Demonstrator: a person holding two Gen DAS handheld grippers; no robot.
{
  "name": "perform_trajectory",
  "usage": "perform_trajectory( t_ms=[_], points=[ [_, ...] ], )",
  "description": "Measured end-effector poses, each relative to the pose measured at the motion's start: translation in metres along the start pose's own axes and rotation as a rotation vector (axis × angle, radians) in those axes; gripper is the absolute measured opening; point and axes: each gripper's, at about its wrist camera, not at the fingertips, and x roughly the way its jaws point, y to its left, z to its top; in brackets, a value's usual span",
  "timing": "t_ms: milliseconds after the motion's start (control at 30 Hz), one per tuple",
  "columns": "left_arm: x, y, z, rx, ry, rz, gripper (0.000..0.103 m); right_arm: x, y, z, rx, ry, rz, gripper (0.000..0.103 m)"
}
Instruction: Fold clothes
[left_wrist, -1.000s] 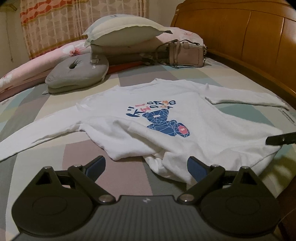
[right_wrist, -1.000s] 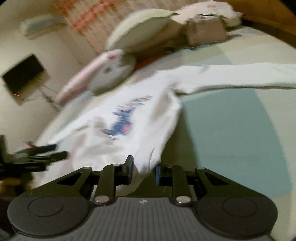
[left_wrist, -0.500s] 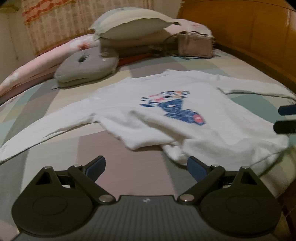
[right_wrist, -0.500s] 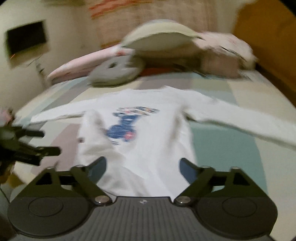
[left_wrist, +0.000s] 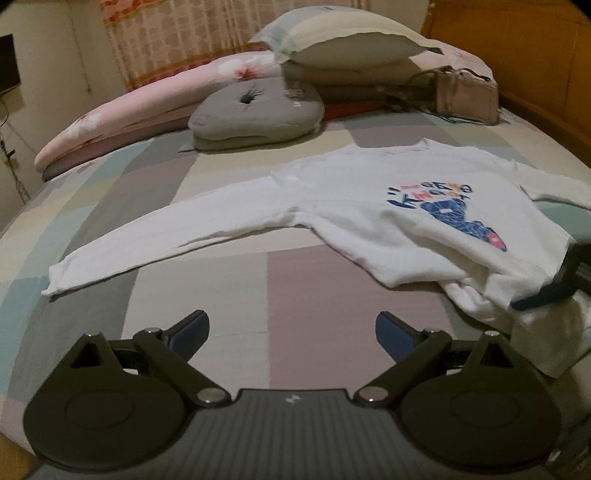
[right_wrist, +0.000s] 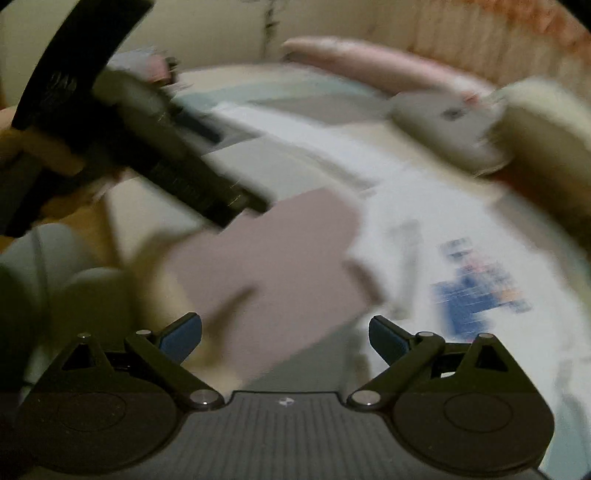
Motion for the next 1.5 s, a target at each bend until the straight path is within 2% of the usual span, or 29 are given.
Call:
perform_trajectory(
  t_ms=[67,200,467,700,833,900,1033,1333,1500],
  points=[
    [0.003,0.004,-0.001,-0.008,0.002,-0.003,0.097,0.020,-0.003,-0.002,0.034,0.050,0.022,0.099],
    [0.008,0.004,-0.003,-0.004,0.009,-0.016,0.097,0.037,-0.019,-0.005,0.064,0.103,-0.051,0.099],
    [0.017,-0.004,-0.004,0.004,0.015,-0.054,0.097,0.020,-0.079,-0.002,0.145,0.050,-0.186,0.099],
    [0.024,-0.015,-0.006,0.020,0.037,-0.072,0.097,0.027,-0.148,-0.021,0.312,0.035,-0.199,0.097],
    [0.027,-0.022,-0.006,0.028,0.049,-0.087,0.097,0.013,-0.174,-0.030,0.427,-0.018,-0.156,0.097],
    [0.029,-0.027,-0.005,0.031,0.052,-0.094,0.097,0.004,-0.177,-0.034,0.442,-0.036,-0.174,0.098],
    [0.033,-0.041,0.000,0.040,0.052,-0.142,0.097,-0.009,-0.176,-0.041,0.449,-0.054,-0.238,0.098],
    [0.054,-0.078,0.006,0.012,0.056,-0.345,0.097,-0.056,-0.153,-0.075,0.511,-0.121,-0.247,0.100],
    [0.066,-0.100,0.009,0.017,0.062,-0.434,0.097,-0.079,-0.155,-0.102,0.556,-0.124,-0.331,0.101]
  ],
)
